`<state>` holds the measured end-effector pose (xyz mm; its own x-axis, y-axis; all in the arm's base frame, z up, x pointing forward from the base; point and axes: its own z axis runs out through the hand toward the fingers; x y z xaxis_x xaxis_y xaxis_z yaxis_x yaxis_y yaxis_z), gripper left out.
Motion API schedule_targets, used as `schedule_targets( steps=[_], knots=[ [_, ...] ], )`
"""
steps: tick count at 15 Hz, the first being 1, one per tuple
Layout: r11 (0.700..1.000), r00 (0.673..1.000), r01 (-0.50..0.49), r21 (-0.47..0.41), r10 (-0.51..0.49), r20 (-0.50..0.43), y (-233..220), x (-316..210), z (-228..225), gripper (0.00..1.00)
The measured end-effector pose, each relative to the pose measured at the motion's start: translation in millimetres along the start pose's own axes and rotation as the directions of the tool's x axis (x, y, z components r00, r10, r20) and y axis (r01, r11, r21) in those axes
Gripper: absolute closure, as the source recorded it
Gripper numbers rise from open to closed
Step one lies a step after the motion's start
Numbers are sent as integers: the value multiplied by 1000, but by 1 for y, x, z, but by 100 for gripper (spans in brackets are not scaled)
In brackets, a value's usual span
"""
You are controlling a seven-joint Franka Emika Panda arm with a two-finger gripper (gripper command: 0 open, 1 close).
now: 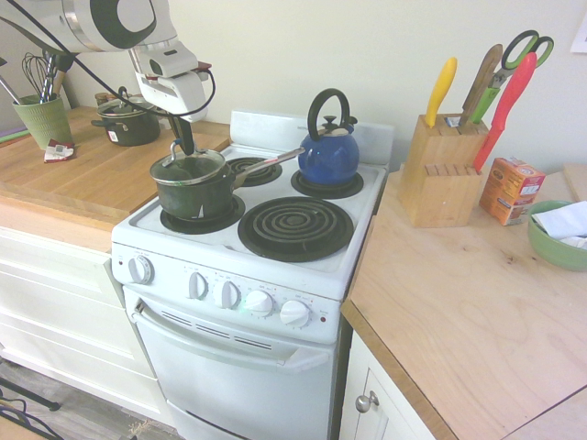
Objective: Cover the lid of the pot
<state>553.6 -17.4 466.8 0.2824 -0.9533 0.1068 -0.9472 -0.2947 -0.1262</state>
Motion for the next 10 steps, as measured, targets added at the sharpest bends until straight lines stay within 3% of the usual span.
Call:
schedule_targets(
  steps=[5, 10],
  knots=[
    [1000, 1000, -11, 28, 11, -9, -8, 4, -13, 100],
    [1000, 1000, -15, -5, 14, -5, -11, 8, 14, 100]
  ],
)
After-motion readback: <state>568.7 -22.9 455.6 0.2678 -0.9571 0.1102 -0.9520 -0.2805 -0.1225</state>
